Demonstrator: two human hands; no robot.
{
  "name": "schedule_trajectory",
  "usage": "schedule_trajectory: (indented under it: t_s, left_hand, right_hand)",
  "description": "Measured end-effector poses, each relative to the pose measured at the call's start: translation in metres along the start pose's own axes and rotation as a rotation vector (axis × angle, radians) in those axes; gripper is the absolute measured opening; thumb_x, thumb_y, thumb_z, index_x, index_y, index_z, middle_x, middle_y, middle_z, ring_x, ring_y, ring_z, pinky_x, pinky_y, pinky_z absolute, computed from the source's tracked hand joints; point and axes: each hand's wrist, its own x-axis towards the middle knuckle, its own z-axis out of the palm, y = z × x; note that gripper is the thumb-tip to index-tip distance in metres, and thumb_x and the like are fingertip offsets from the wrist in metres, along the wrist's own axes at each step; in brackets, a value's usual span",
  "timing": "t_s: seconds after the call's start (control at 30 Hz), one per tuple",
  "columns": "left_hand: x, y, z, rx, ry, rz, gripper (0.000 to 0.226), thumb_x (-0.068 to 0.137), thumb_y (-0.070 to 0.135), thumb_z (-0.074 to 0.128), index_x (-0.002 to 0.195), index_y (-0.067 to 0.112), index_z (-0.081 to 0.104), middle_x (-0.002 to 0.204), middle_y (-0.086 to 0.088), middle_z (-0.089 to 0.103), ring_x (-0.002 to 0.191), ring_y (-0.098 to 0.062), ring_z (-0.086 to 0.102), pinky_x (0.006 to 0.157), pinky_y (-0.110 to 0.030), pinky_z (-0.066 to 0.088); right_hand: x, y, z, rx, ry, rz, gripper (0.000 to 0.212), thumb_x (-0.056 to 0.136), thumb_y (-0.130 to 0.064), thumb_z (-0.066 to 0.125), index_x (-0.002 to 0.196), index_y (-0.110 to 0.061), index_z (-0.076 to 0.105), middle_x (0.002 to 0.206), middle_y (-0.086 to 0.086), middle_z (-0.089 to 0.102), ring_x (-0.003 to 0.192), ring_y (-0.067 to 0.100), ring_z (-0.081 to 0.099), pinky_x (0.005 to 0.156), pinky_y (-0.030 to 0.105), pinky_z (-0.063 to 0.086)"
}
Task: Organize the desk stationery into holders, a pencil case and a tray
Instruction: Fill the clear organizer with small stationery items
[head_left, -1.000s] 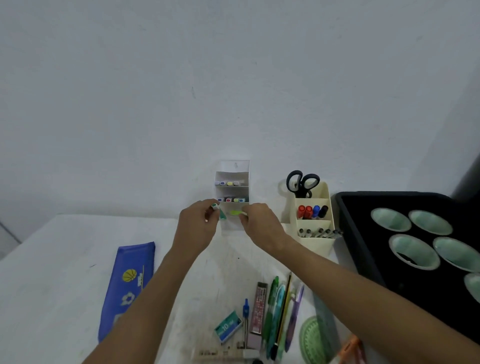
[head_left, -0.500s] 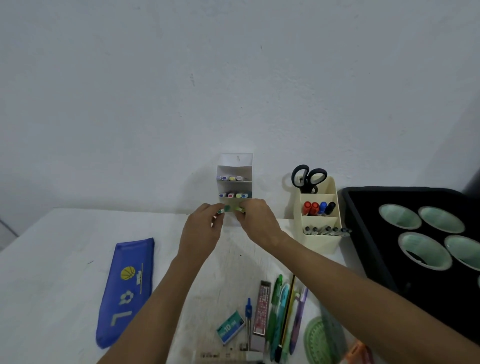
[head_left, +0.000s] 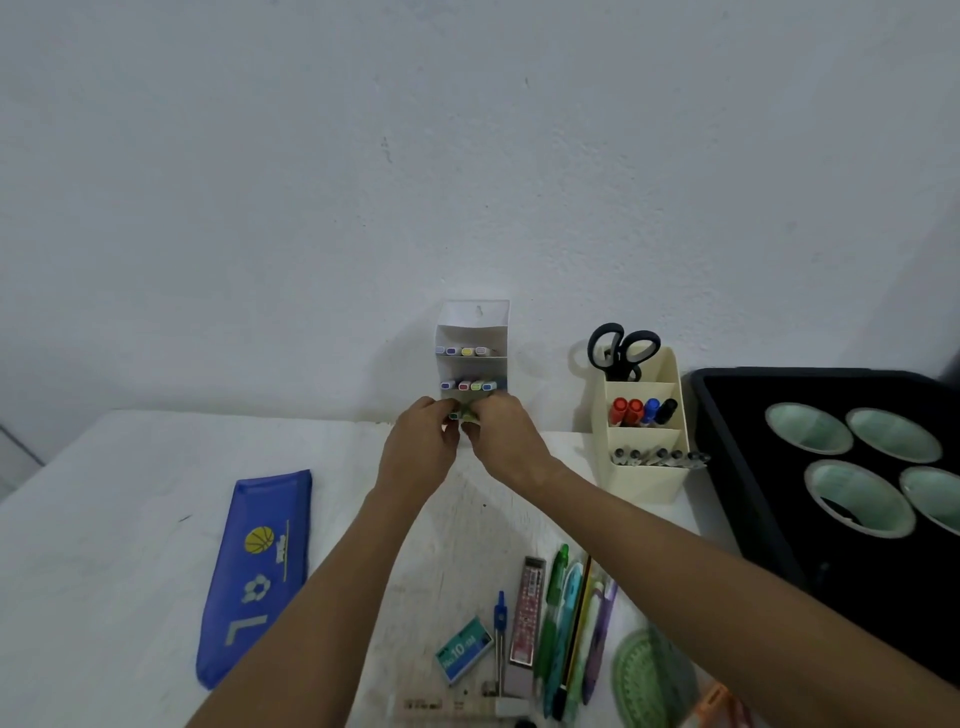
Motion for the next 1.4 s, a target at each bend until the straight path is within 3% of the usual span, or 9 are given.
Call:
schedule_trajectory:
  t_s: [0.3,0.5,0.77,0.93,1.0,1.17,1.27,1.33,1.4]
  left_hand:
    - [-0.012,0.003,-0.006,-0.077,0.044,-0.045,0.029,0.09,0.007,0.057,0.118,0.008,0.066,0.102,-0.011,0.069,0.082,-0.023,0.063,0.077,-0.027,0.049]
    - [-0.041,0.027,-0.016,-0.107,0.01,-0.088,0.034,0.088,0.014,0.059,0.122,0.012,0.063,0.107,-0.003,0.066,0.067,-0.01,0.055,0.075,-0.017,0.039]
    - [-0.099,0.086,-0.008,-0.121,-0.407,0.061,0.029,0.088,0.027,0.06,0.115,0.02,0.066,0.098,0.007,0.068,0.076,-0.009,0.058,0.077,-0.016,0.04]
    - [-0.123,0.121,-0.001,-0.037,-0.647,0.188,0.031,0.088,0.022,0.059,0.117,0.017,0.067,0.108,0.0,0.07,0.093,-0.015,0.063,0.079,-0.017,0.042]
    - [-0.133,0.131,0.006,-0.047,-0.716,0.194,0.03,0.088,0.025,0.061,0.117,0.017,0.066,0.106,0.001,0.069,0.089,-0.01,0.06,0.077,-0.014,0.04]
    - [-0.158,0.153,0.023,-0.089,-0.813,0.208,0.026,0.085,0.035,0.065,0.103,0.017,0.07,0.093,0.001,0.07,0.08,-0.013,0.063,0.077,-0.026,0.052]
    - [-0.172,0.167,0.037,-0.07,-0.842,0.21,0.026,0.083,0.042,0.065,0.084,0.017,0.07,0.071,0.002,0.065,0.066,-0.016,0.065,0.068,-0.034,0.055]
    - [-0.176,0.173,0.046,-0.051,-0.841,0.18,0.027,0.083,0.043,0.064,0.091,0.018,0.072,0.074,0.0,0.068,0.065,-0.014,0.065,0.067,-0.032,0.055]
    - [-0.175,0.177,0.048,-0.012,-0.854,0.169,0.026,0.086,0.037,0.062,0.103,0.018,0.072,0.083,0.0,0.069,0.069,-0.013,0.063,0.072,-0.028,0.055]
  right_hand:
    - [-0.014,-0.006,-0.008,0.033,-0.004,0.053,0.029,0.093,-0.015,0.058,0.119,-0.002,0.062,0.118,0.012,0.065,0.108,0.026,0.059,0.096,0.025,0.043]
    - [-0.049,0.007,-0.038,0.014,-0.107,0.008,0.035,0.092,-0.017,0.06,0.124,-0.002,0.06,0.122,0.012,0.063,0.111,0.023,0.059,0.095,0.023,0.041]
    - [-0.134,0.047,-0.121,-0.193,-0.382,-0.031,0.029,0.087,-0.018,0.065,0.115,-0.014,0.067,0.106,-0.003,0.07,0.065,-0.005,0.05,0.059,-0.001,0.034]
    - [-0.18,0.069,-0.157,-0.437,-0.605,-0.019,0.024,0.082,-0.014,0.069,0.106,-0.017,0.069,0.104,-0.006,0.068,0.079,0.004,0.051,0.061,0.008,0.035]
    - [-0.194,0.075,-0.159,-0.535,-0.673,-0.001,0.026,0.081,-0.016,0.07,0.106,-0.019,0.068,0.103,-0.006,0.066,0.083,0.009,0.052,0.071,0.016,0.041]
    - [-0.206,0.084,-0.15,-0.816,-0.633,-0.095,0.021,0.084,-0.007,0.057,0.101,-0.016,0.067,0.102,0.004,0.067,0.095,0.026,0.058,0.094,0.035,0.045]
    - [-0.2,0.08,-0.146,-0.932,-0.632,-0.094,0.022,0.086,0.002,0.052,0.103,-0.007,0.063,0.106,0.012,0.064,0.09,0.03,0.062,0.082,0.036,0.051]
    - [-0.193,0.077,-0.144,-0.967,-0.656,-0.064,0.022,0.089,0.002,0.051,0.108,-0.005,0.061,0.109,0.012,0.062,0.083,0.029,0.06,0.068,0.033,0.048]
    - [-0.187,0.077,-0.142,-0.981,-0.699,-0.036,0.024,0.089,0.0,0.053,0.112,-0.006,0.059,0.113,0.012,0.06,0.084,0.027,0.058,0.07,0.032,0.048]
